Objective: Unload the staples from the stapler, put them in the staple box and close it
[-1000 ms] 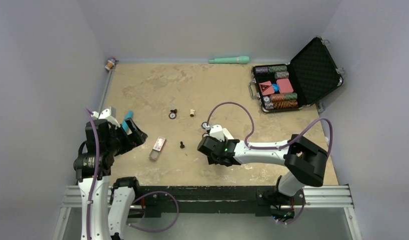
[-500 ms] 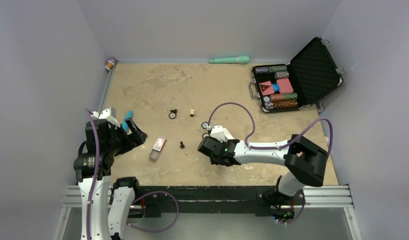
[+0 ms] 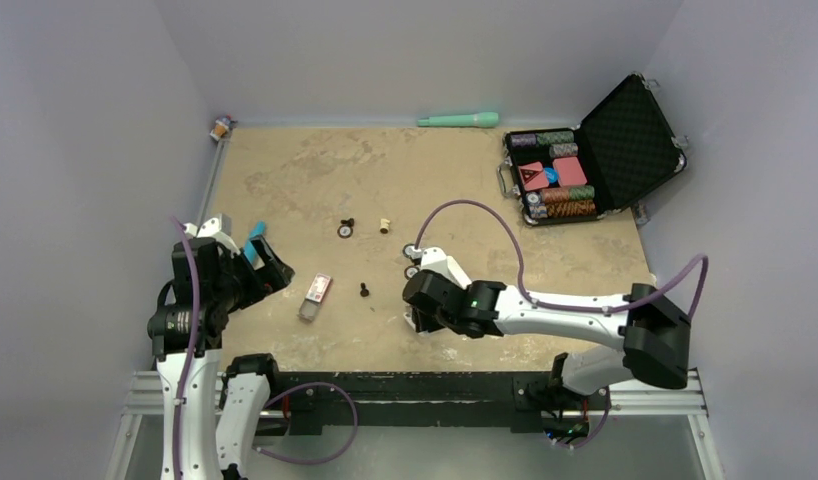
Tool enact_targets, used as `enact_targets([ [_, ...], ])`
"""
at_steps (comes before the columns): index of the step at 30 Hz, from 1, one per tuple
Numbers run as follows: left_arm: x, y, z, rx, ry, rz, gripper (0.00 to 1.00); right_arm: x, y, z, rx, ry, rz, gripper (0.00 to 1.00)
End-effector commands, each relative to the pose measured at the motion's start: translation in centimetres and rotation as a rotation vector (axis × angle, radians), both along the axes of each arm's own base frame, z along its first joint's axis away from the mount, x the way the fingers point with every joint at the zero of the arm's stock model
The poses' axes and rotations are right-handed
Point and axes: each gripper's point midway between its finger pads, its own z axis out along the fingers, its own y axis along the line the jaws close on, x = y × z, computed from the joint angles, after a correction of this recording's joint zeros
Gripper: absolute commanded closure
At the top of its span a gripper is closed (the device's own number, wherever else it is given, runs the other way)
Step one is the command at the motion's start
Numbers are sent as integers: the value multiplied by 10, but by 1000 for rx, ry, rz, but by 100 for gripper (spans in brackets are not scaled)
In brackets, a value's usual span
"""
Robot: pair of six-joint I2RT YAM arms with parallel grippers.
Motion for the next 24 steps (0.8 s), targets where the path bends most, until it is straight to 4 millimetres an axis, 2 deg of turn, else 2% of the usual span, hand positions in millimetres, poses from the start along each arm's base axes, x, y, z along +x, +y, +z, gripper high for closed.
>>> enact_targets([
  [1,1,8,5,27,5,33,0,-8,39,58,248,-22,101,100],
  [5,2,8,2,26,23,32,0,-18,49,93,412,-33,153,100],
  [7,2,8,1,25,32,31,0,-21,49,105,457,-34,157,100],
  [14,4,0,6,6,4,-14,0,-27,46,125,576,-29,138,100],
  [19,3,-14,17,-34,-71,-86,0,-44,57,154,763,-34,237,100],
  [24,7,-24,21,-82,-99,-104,0,-43,51,155,800,-25,193,100],
])
